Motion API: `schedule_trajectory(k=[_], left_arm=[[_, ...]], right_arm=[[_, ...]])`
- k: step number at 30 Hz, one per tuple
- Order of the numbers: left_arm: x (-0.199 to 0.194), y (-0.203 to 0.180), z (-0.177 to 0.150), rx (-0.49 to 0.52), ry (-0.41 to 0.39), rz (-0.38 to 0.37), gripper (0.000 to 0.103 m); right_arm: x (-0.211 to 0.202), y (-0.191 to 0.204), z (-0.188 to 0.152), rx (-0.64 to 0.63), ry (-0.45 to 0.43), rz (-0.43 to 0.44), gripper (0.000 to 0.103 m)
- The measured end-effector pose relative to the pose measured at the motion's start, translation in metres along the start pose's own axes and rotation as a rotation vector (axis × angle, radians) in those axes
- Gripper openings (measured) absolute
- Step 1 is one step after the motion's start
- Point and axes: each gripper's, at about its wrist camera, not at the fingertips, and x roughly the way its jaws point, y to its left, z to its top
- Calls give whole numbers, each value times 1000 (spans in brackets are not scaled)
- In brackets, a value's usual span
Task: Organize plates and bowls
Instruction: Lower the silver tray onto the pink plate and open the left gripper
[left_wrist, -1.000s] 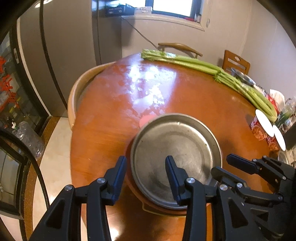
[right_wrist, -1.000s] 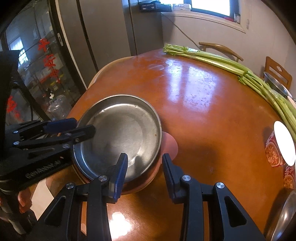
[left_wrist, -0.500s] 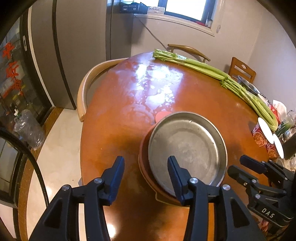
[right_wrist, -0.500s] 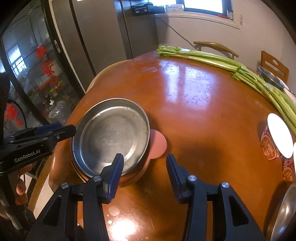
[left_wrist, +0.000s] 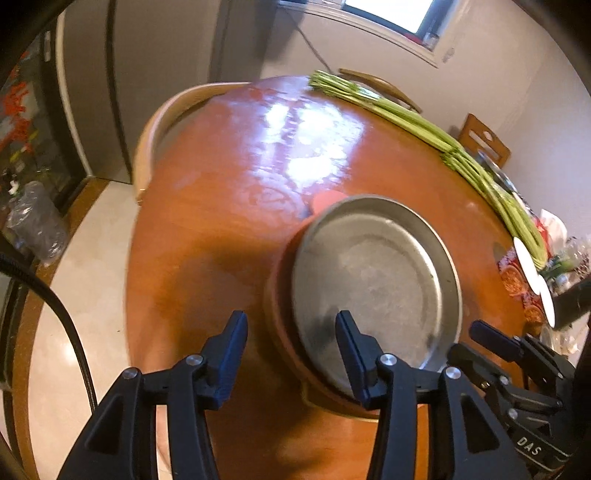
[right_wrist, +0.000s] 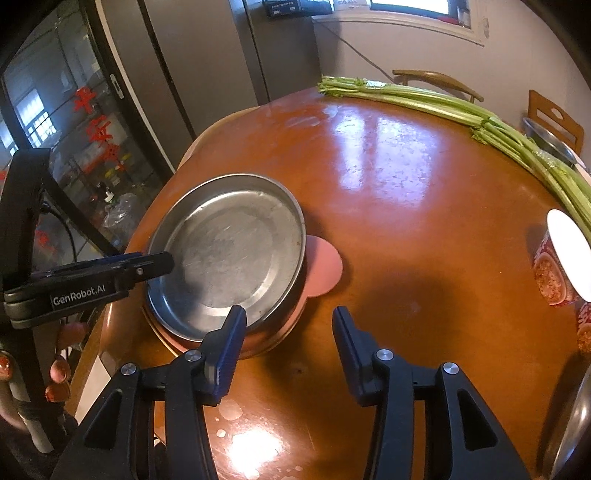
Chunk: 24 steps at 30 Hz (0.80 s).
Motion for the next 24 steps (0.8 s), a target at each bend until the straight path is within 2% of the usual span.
schedule_trajectory(k=[13,24], left_arm=[[21,-27,7,63,32,-29,49],[49,-80,28,157,45,-53,50]], right_arm=[[17,-2,5,18,23,32,50],[9,-43,4,89,-6,-47,51]])
